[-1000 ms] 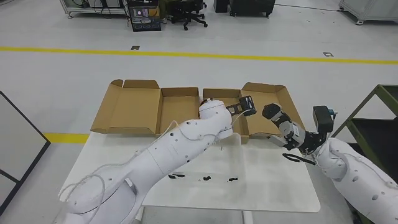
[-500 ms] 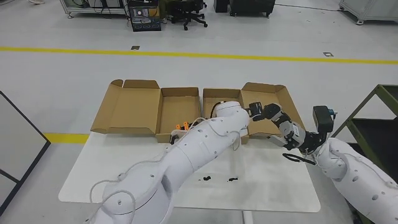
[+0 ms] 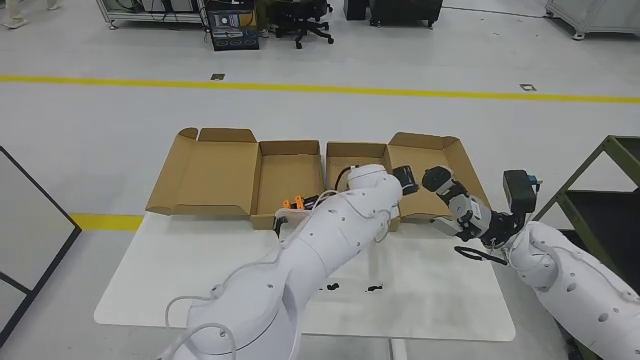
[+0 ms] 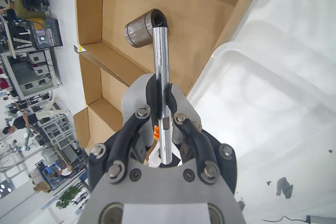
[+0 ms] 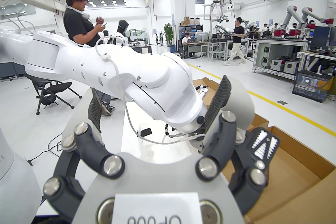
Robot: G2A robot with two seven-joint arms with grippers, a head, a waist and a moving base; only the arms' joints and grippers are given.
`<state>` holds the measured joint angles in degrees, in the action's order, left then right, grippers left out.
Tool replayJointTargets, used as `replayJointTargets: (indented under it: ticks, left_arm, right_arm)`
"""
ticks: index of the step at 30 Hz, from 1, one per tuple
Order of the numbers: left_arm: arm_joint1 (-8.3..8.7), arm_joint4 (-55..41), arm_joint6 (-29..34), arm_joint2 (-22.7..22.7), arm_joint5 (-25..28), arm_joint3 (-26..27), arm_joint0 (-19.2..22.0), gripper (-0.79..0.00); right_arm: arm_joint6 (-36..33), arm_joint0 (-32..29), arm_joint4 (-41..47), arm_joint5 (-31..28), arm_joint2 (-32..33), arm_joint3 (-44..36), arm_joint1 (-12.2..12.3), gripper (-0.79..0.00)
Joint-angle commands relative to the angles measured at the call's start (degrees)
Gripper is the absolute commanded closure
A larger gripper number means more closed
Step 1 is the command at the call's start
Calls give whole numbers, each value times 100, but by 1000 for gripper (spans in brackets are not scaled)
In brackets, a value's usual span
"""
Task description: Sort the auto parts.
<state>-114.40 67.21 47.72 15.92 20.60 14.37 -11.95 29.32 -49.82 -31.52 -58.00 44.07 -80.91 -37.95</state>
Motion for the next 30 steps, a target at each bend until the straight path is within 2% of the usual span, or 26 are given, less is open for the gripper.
replayJointTargets:
  ticks: [1,3,4,5,17,24,30]
  left_arm:
    - [-37,48,-66,-9,1,-116,-22,-99]
    - [-61,46,-126,11,-43,-238,-21,-360]
    - [-68,48,-161,22,-57,-293,-6,-613]
    - [-74,40,-199,37,-81,-335,5,-785]
    - [-94,138,-623,129,-335,-251,186,-785]
    - [-34,-35,-1255,331,-417,-281,361,-785]
    - [157,-521,-2147,663,106,-586,441,-785]
  right_arm:
    - [0,0,0,0,0,0,0,-785]
    - [0,0,0,0,0,0,0,-785]
    - [0,0,0,0,0,0,0,-785]
    - [0,0,0,0,0,0,0,-785]
    - [0,0,0,0,0,0,0,-785]
    - [0,0,0,0,0,0,0,-785]
    - [0,0,0,0,0,0,0,-785]
